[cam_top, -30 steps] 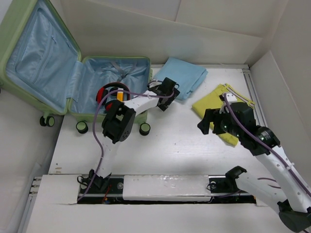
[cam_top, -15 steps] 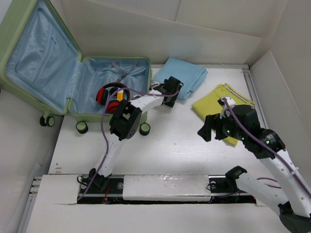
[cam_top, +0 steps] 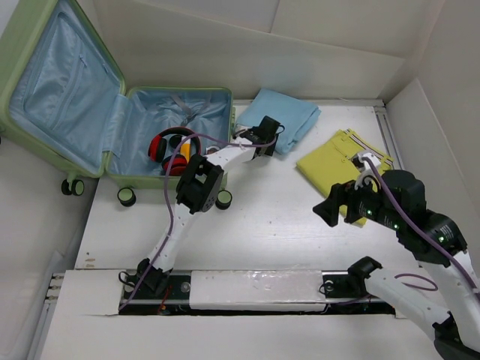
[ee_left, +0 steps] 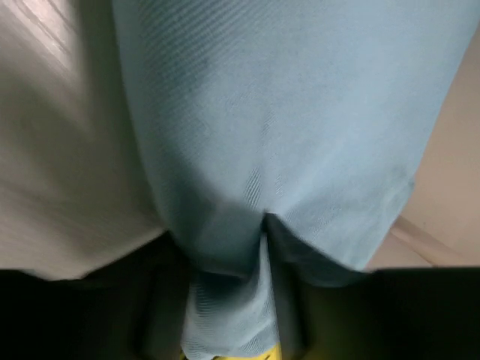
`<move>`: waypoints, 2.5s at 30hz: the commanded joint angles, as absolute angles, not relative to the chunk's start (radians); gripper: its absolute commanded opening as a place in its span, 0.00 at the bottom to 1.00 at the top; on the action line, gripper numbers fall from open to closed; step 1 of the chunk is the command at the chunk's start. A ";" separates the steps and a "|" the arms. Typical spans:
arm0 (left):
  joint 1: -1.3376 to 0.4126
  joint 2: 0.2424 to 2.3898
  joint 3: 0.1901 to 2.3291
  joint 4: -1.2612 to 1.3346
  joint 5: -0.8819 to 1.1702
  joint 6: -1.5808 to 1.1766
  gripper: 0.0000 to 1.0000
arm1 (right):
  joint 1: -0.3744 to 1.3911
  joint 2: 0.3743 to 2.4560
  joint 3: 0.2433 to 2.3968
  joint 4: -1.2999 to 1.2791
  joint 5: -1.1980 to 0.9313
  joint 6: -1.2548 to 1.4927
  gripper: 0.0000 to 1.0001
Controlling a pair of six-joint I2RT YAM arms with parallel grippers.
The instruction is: Pack the luggage
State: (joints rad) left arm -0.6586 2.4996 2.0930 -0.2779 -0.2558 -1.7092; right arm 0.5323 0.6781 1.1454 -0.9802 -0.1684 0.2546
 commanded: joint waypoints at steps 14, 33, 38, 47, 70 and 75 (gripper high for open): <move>-0.663 2.421 2.167 -0.132 -0.278 -1.316 0.00 | 0.543 0.693 1.327 -1.008 -0.141 0.256 0.90; -0.356 2.194 2.487 -0.314 0.343 -0.720 0.00 | 0.543 0.877 1.384 -0.801 -0.247 0.265 0.90; -0.180 1.976 2.139 -0.276 0.359 -0.664 0.00 | 0.543 0.902 1.393 -0.779 -0.247 0.275 0.88; 0.173 1.824 1.835 -0.207 0.446 -0.644 0.00 | 0.543 0.931 1.374 -0.770 -0.238 0.284 0.88; -0.168 1.442 1.589 -0.210 0.004 -0.520 1.00 | 0.543 0.959 1.376 -0.831 -0.011 0.302 0.99; -0.619 1.618 1.591 -0.196 -0.084 -0.573 1.00 | 0.523 0.979 1.607 -0.968 0.195 0.311 0.76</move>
State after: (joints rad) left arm -0.4721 1.4967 1.6135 -0.1574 0.0116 -0.5652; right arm 0.5304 1.0035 1.4677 -0.9215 0.0437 0.2958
